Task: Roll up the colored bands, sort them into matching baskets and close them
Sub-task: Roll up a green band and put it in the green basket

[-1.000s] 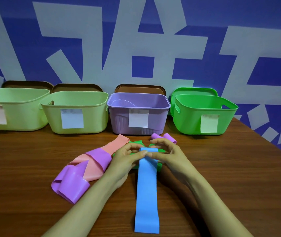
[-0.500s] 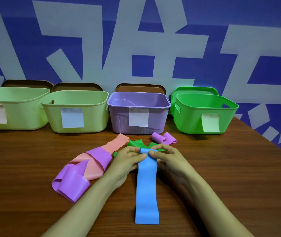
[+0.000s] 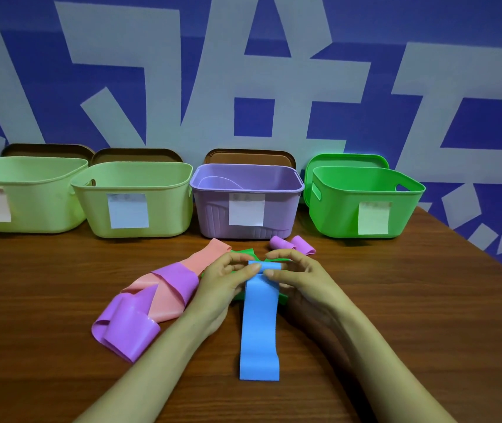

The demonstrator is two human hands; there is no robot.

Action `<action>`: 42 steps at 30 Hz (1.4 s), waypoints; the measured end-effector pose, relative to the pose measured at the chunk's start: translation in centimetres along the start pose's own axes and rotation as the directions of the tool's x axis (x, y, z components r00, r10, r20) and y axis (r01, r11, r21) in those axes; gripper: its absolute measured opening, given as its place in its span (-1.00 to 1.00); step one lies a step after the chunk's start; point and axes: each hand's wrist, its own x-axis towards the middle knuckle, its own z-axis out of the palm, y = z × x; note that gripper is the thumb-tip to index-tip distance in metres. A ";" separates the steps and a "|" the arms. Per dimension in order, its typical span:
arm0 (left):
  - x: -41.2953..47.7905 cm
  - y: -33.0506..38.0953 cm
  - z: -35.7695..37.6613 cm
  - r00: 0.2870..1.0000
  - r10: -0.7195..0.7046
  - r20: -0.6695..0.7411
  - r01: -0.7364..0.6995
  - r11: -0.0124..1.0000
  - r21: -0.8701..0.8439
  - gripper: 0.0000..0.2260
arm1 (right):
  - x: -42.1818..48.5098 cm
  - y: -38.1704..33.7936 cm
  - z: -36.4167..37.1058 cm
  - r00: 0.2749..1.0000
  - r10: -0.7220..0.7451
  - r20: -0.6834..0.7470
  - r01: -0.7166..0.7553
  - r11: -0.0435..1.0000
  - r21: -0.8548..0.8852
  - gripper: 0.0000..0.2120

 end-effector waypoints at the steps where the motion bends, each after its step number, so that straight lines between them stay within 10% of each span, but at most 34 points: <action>1: 0.0 0.0 0.0 1.000 0.010 -0.001 -0.010 1.000 0.006 -0.86 | -0.1 -0.1 0.0 1.000 0.004 -0.005 -0.004 1.000 -0.010 -0.84; 42: -1.0 1.1 0.7 0.988 0.157 -0.013 -0.157 0.987 -0.041 -0.86 | -0.2 -0.9 -0.6 0.957 -0.291 0.017 0.285 0.923 -0.258 -0.77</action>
